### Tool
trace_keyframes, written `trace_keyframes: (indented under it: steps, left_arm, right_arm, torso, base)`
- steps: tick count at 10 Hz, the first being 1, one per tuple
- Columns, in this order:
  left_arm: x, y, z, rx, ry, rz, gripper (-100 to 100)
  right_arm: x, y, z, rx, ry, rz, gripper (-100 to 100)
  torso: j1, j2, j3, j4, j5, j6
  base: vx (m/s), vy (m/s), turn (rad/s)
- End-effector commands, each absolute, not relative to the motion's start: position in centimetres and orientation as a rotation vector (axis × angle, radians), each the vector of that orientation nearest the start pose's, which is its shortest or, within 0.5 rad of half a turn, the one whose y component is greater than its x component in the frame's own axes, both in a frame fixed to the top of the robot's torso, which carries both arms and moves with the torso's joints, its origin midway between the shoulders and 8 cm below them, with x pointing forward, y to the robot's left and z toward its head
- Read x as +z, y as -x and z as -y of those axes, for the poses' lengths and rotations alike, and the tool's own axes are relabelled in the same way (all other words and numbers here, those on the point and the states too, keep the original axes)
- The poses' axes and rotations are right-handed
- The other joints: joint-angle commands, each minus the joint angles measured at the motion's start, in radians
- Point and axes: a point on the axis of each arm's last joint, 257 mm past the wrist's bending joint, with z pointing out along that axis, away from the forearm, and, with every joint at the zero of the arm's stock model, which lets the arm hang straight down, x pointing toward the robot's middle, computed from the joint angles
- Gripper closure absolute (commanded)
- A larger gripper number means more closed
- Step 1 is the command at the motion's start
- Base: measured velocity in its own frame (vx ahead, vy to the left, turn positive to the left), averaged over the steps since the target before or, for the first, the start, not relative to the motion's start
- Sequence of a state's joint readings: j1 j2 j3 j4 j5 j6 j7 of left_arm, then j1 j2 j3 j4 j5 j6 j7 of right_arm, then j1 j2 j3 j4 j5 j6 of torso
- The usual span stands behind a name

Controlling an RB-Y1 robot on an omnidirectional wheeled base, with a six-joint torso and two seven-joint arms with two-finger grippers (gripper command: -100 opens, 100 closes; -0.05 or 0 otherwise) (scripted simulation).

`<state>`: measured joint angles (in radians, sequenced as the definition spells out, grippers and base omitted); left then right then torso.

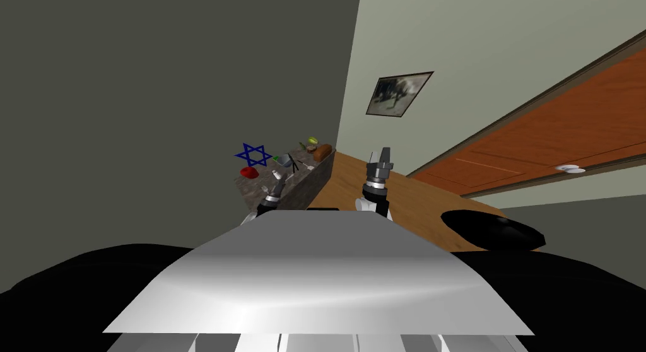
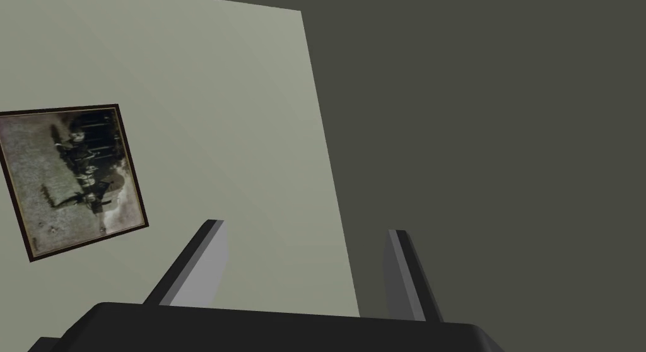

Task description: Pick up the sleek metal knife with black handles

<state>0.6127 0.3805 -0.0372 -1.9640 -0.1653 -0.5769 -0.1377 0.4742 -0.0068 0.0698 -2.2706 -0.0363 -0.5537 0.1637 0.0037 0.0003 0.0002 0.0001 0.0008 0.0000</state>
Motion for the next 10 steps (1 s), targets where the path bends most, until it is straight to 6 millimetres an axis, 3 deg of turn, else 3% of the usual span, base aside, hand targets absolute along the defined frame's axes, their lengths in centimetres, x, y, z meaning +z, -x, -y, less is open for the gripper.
trace_keyframes:
  steps: [1,2,6,7,10]
  left_arm:
    - [-18.0,-34.7,-27.3,-0.93,0.378,-1.368,-100]
    - [-18.0,-34.7,-27.3,-0.929,0.374,-1.371,-100]
    - [-22.5,-34.6,-29.5,-0.798,0.242,-1.546,-100]
    - [-22.5,-34.6,-29.5,-0.796,0.233,-1.552,-100]
    - [-24.9,-35.0,-31.9,-0.691,0.122,-1.662,-100]
  right_arm:
    - [3.8,-34.0,25.6,1.265,-0.573,-0.587,0]
    - [3.8,-34.0,25.6,1.265,-0.573,-0.587,0]
    - [3.8,-34.0,25.7,1.265,-0.573,-0.587,0]
    - [3.8,-34.0,25.7,1.265,-0.573,-0.587,0]
    - [3.8,-34.0,25.7,1.265,-0.573,-0.587,0]
  torso:
    - [0.0,0.0,0.0,0.0,0.0,0.0]
    - [0.0,0.0,0.0,0.0,0.0,0.0]
    - [0.0,-0.001,0.0,0.0,0.0,0.0]
    - [0.0,-0.001,-0.001,0.0,0.0,0.0]
    - [-0.001,-0.002,-0.001,0.0,0.0,0.0]
  base:
    - [-0.01,0.039,-0.175]
    - [-0.008,0.028,-0.064]
    - [-0.005,0.031,-0.155]
    - [0.003,0.033,-0.082]
    - [0.007,0.028,-0.151]
